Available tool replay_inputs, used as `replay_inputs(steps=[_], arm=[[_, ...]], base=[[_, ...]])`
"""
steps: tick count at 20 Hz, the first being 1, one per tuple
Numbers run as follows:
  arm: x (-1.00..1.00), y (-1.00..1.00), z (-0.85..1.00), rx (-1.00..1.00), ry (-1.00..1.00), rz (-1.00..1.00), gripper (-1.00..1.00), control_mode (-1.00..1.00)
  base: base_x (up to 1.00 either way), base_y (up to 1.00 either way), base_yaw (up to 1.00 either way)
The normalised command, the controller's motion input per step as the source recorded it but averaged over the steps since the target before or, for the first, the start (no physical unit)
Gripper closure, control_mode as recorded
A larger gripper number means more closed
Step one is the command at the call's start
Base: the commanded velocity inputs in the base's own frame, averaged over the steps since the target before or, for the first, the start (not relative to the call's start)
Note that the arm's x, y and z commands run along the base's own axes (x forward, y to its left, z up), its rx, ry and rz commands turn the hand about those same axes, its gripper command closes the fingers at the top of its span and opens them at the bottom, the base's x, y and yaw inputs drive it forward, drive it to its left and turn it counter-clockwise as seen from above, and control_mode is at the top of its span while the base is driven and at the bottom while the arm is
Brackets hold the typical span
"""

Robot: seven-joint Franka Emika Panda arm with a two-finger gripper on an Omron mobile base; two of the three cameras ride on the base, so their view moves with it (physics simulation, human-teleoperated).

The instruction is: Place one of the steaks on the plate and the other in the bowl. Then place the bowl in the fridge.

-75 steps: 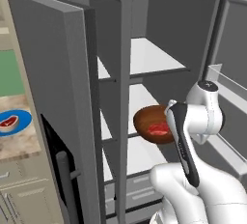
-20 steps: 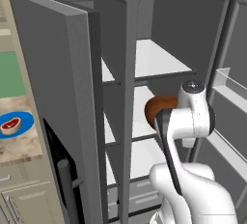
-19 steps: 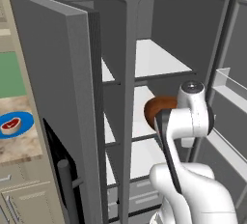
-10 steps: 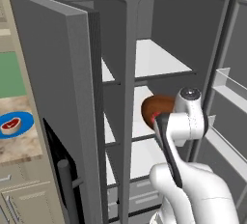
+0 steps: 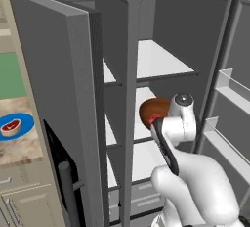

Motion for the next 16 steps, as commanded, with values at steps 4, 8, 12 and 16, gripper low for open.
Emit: replay_inputs(steps=[4,8,12,16], arm=[[0.62,0.0,0.0,0.0,0.01,0.0,1.0,-1.0],[0.48,0.02,-0.06,0.0,0.0,0.0,1.0,-1.0],[0.31,0.03,-0.27,-0.01,0.0,0.0,1.0,-1.0],[0.14,0.03,-0.4,0.0,-0.02,0.0,1.0,-1.0]], base=[[0.0,0.0,0.0],[0.0,0.0,0.0],[0.0,0.0,0.0],[0.0,0.0,0.0]])
